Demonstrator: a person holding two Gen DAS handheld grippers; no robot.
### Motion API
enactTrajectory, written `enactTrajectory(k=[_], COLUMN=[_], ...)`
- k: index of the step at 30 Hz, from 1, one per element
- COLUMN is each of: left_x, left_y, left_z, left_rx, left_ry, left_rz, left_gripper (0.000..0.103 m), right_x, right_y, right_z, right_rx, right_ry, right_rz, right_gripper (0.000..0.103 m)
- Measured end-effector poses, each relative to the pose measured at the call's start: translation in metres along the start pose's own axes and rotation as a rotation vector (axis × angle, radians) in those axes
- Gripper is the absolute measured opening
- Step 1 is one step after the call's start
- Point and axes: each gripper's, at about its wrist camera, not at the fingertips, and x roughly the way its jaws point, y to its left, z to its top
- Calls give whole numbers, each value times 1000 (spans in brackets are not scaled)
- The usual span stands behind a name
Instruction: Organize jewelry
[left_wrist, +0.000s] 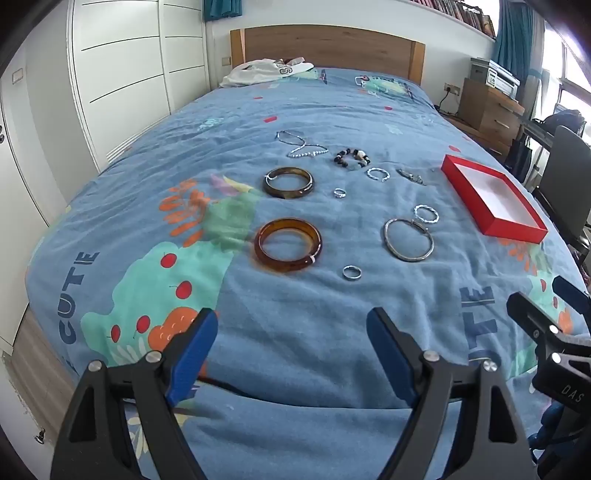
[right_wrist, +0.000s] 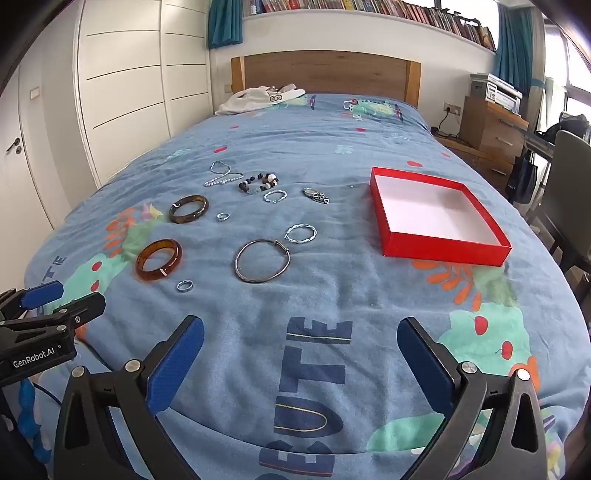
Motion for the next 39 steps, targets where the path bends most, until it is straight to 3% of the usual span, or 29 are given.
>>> enactTrajectory(k=[25,39], left_x=[14,9], left_y=[-7,-10], left_z=[-6,-1], left_rx=[-21,6], left_ry=[25,-11], left_rz=[-34,-49], left_gripper=[82,82], right_x=[8,13], right_y=[-2,-1], right_z=[-4,-5], right_rx=[6,-16], right_ry=[22,35], right_rz=[23,-2], right_gripper=[102,102])
